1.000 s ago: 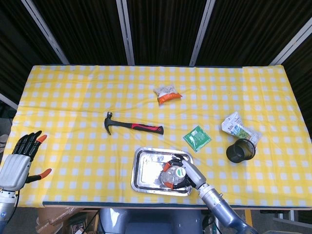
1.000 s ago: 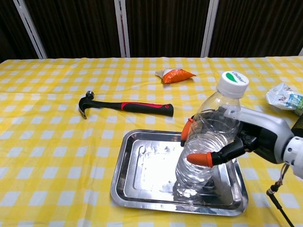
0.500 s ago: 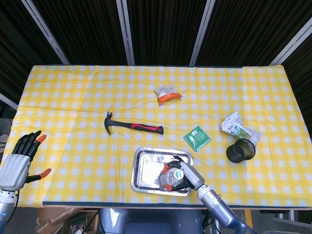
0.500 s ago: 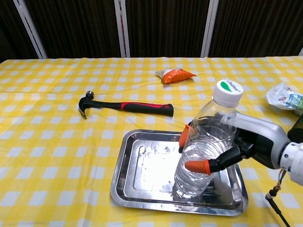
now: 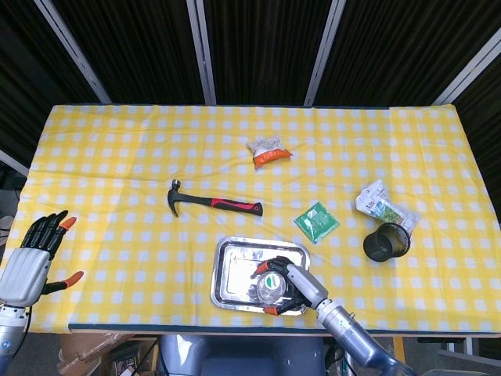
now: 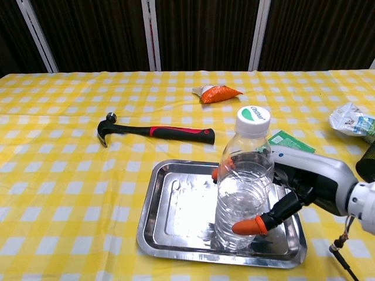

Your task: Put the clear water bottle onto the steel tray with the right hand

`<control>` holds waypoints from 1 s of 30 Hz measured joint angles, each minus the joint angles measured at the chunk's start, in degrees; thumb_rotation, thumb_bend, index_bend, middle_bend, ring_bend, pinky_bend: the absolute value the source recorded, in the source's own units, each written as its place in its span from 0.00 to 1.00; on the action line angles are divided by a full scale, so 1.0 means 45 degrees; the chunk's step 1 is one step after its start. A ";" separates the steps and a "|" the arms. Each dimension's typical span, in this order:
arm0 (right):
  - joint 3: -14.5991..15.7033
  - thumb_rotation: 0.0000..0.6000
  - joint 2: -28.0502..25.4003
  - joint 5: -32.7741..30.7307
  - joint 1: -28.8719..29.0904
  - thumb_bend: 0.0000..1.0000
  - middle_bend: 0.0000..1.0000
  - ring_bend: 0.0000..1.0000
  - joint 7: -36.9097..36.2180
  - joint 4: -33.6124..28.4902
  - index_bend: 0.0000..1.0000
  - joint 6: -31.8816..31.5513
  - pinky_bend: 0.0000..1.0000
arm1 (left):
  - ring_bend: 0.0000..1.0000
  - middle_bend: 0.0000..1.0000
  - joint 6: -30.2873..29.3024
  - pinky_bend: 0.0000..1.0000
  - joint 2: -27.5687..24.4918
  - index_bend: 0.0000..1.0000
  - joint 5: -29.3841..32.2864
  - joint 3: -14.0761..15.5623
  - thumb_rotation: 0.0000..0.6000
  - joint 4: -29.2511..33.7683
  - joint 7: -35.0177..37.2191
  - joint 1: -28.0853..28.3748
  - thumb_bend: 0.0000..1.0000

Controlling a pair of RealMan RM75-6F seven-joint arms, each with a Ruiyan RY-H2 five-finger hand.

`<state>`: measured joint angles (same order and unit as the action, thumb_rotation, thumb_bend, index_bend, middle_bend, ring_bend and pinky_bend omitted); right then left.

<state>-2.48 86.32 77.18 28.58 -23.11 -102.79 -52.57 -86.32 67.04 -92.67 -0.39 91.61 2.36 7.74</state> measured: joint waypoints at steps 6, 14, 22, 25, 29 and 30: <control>0.0103 1.00 -0.0462 0.0037 0.0016 0.16 0.19 0.09 -0.0060 -0.0117 0.23 0.0192 0.00 | 0.00 0.00 -0.0017 0.00 0.0001 0.08 0.0014 -0.0006 1.00 -0.0017 0.0006 -0.0005 0.19; 0.0723 1.00 -0.2292 0.0650 -0.0181 0.16 0.18 0.08 -0.0096 -0.0521 0.21 0.0238 0.00 | 0.00 0.00 -0.0001 0.00 0.0006 0.08 0.0039 -0.0017 1.00 -0.0019 -0.0015 0.0006 0.19; 0.1719 1.00 -0.4868 0.2460 -0.0816 0.20 0.18 0.08 -0.0765 -0.0864 0.21 -0.0776 0.00 | 0.00 0.00 -0.0044 0.00 0.0029 0.08 0.0043 -0.0006 1.00 0.0030 -0.0157 -0.0029 0.19; 0.1972 1.00 -0.5592 0.3097 -0.1234 0.26 0.18 0.08 -0.0887 -0.0791 0.21 -0.1736 0.00 | 0.00 0.00 -0.0029 0.00 0.0057 0.08 0.0041 0.0013 1.00 0.0041 -0.0265 -0.0036 0.19; 0.2001 1.00 -0.5845 0.3182 -0.2058 0.28 0.18 0.08 0.0092 -0.0410 0.21 -0.3450 0.00 | 0.00 0.00 0.0045 0.00 0.0109 0.08 0.0100 0.0014 1.00 0.0042 -0.0422 -0.0027 0.19; 0.1977 1.00 -0.5852 0.3122 -0.2280 0.28 0.18 0.08 0.0507 -0.0291 0.21 -0.3873 0.00 | 0.00 0.00 0.0073 0.00 0.0130 0.08 0.0129 0.0010 1.00 0.0037 -0.0471 -0.0021 0.19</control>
<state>6.42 59.98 91.23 18.32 -20.83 -104.10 -70.00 -85.99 67.63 -92.09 -0.35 91.78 0.24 7.64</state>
